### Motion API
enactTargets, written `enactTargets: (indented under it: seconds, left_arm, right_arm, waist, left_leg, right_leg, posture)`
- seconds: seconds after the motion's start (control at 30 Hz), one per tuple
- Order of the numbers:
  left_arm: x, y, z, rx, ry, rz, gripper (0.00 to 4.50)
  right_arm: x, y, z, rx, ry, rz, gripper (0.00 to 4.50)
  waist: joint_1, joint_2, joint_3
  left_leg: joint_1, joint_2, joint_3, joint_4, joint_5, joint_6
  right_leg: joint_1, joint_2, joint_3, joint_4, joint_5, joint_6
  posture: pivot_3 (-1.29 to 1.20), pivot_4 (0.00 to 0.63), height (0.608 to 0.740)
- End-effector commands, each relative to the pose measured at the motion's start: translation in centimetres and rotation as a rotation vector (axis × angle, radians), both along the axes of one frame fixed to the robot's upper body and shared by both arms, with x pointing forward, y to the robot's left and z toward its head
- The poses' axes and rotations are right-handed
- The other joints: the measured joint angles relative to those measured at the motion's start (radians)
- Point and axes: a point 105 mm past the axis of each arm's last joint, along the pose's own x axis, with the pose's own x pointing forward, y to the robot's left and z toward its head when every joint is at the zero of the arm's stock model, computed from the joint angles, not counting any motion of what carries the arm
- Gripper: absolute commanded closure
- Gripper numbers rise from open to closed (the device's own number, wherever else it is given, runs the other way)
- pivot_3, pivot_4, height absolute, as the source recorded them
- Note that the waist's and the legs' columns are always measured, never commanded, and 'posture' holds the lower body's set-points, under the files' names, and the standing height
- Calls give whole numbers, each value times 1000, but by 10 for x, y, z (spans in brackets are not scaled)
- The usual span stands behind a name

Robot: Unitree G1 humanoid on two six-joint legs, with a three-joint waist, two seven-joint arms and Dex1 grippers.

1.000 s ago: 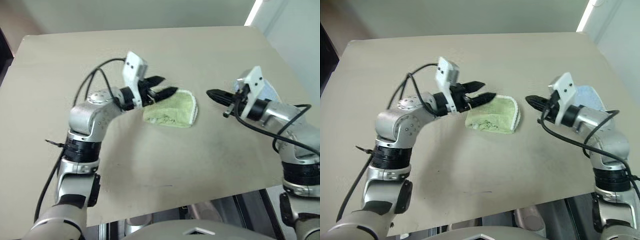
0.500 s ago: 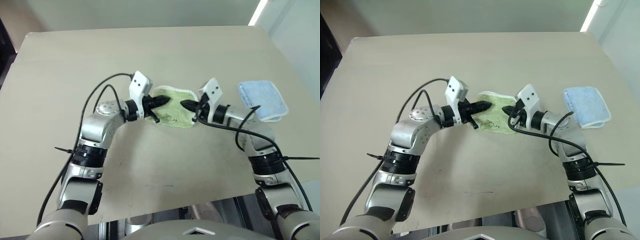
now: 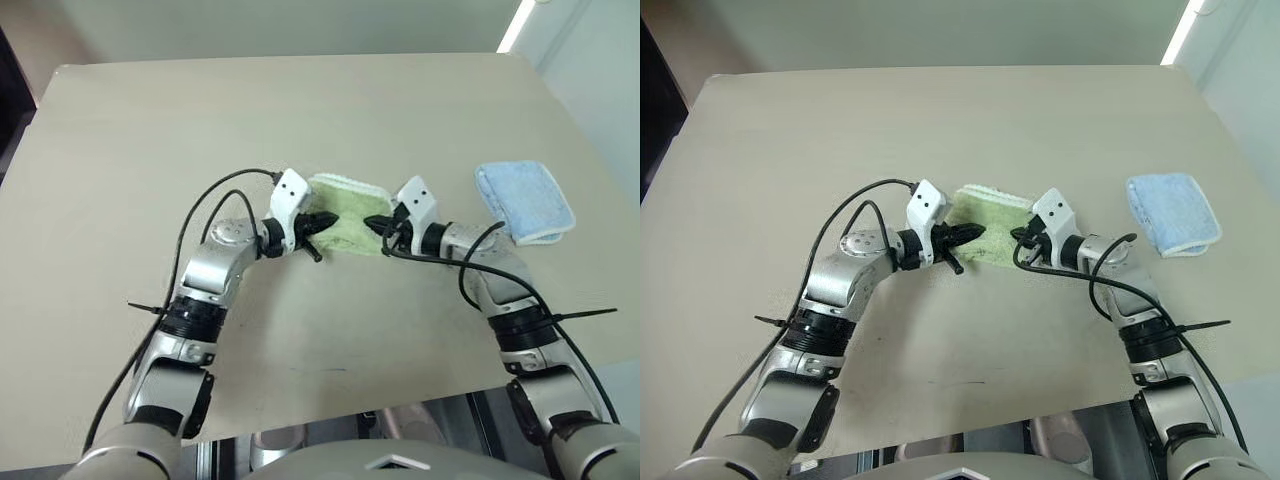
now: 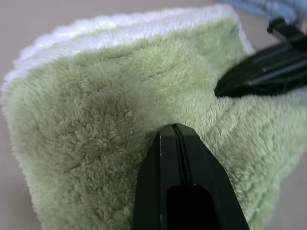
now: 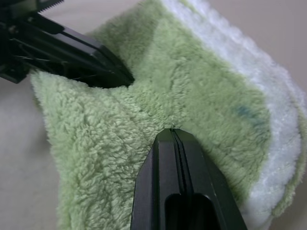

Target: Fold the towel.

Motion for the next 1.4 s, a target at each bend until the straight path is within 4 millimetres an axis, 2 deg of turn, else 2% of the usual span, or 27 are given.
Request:
enactTargets:
  seconds: [0.03, 0.1, 0.2, 0.27, 0.37, 0.4, 0.47, 0.63, 0.73, 0.83, 1.03, 1.2, 1.4]
  left_arm:
    - [1, 6, 53, -236, -109, 27, 4467]
    - [0, 14, 69, -325, -121, 52, 4467]
    - [-1, 26, 81, -403, -132, 90, 4467]
    - [2, 37, 77, -387, -115, 134, 4467]
    - [9, 54, 55, -380, 9, 224, 4467]
    - [10, 59, 49, -389, 56, 249, 4306]
    - [11, 65, 36, -362, 128, 279, 3867]
    - [5, 71, 30, -405, 231, 267, 2149]
    - [1, 67, 31, -444, 293, 223, 1063]
    - [-6, 58, 21, -409, 351, 174, 26]
    - [-13, 34, 4, -399, 479, 102, 26]
    - [-22, 7, 7, -444, 536, 10, 26]
    - [-24, 0, 4, -467, 569, 9, 26]
  right_arm:
    - [-2, -8, 41, 70, -126, -4, 4500]
    - [-6, -11, 52, 91, -146, 0, 4500]
    - [-10, -16, 65, 126, -164, -10, 4500]
    - [-11, -20, 72, 142, -173, -26, 4500]
    - [-10, -26, 78, 141, -190, -49, 4500]
    - [-10, -27, 79, 141, -193, -55, 4500]
    - [-9, -30, 79, 135, -197, -65, 4500]
    - [-8, -33, 79, 119, -203, -76, 4500]
    - [-8, -32, 78, 119, -203, -79, 4500]
    - [-7, -32, 78, 125, -206, -85, 4500]
    - [-6, -33, 82, 138, -213, -93, 4500]
    - [-21, -33, 74, 134, -163, -35, 4500]
    - [-34, -38, 67, 122, -120, 8, 4500]
  waist:
    - [0, 0, 0]
    - [0, 0, 0]
    - [0, 0, 0]
    - [0, 0, 0]
    - [0, 0, 0]
    - [0, 0, 0]
    - [0, 0, 0]
    - [0, 0, 0]
    - [0, 0, 0]
    - [0, 0, 0]
    - [1, 0, 0]
    - [7, 0, 0]
    - [8, 0, 0]
  left_leg:
    - [0, 0, 0, 0, 0, 0]
    - [0, 0, 0, 0, 0, 0]
    - [0, 0, 3, 1, 1, -1]
    - [0, 0, 4, 1, 1, -1]
    - [0, 0, 4, 1, 1, -1]
    - [1, 0, 3, 1, 1, 0]
    - [1, 0, 3, 1, 2, 0]
    - [1, 0, 3, 2, 2, 0]
    - [1, 0, 3, 1, 2, 0]
    - [1, 0, 3, 1, 2, 0]
    - [1, 0, 3, 2, 2, 0]
    - [1, -1, 3, 3, 2, 0]
    - [1, -2, 7, 6, 2, -1]
  right_leg:
    - [0, 0, 0, 0, 0, 0]
    - [0, 0, 0, 0, 0, 0]
    - [1, 1, -1, 0, 0, 0]
    - [1, 1, -1, 0, -1, 0]
    - [1, 1, -1, 0, 0, 0]
    - [1, 1, -1, 0, 0, 0]
    - [1, 1, -1, 0, 0, 1]
    - [0, 1, -1, 0, 0, 1]
    - [0, 1, -1, 0, 0, 1]
    - [0, 1, -1, 0, 0, 1]
    - [0, 1, -1, 0, 0, 1]
    - [1, 0, -1, 0, 0, 2]
    - [3, 0, -1, 0, -2, 4]
  posture:
    - [0, 150, 740]
    - [0, 150, 740]
    - [0, 150, 740]
    - [0, 150, 740]
    - [0, 150, 740]
    - [0, 150, 740]
    - [0, 150, 740]
    - [0, 150, 740]
    - [0, 150, 740]
    - [0, 150, 740]
    - [0, 150, 740]
    - [0, 150, 740]
    - [0, 150, 740]
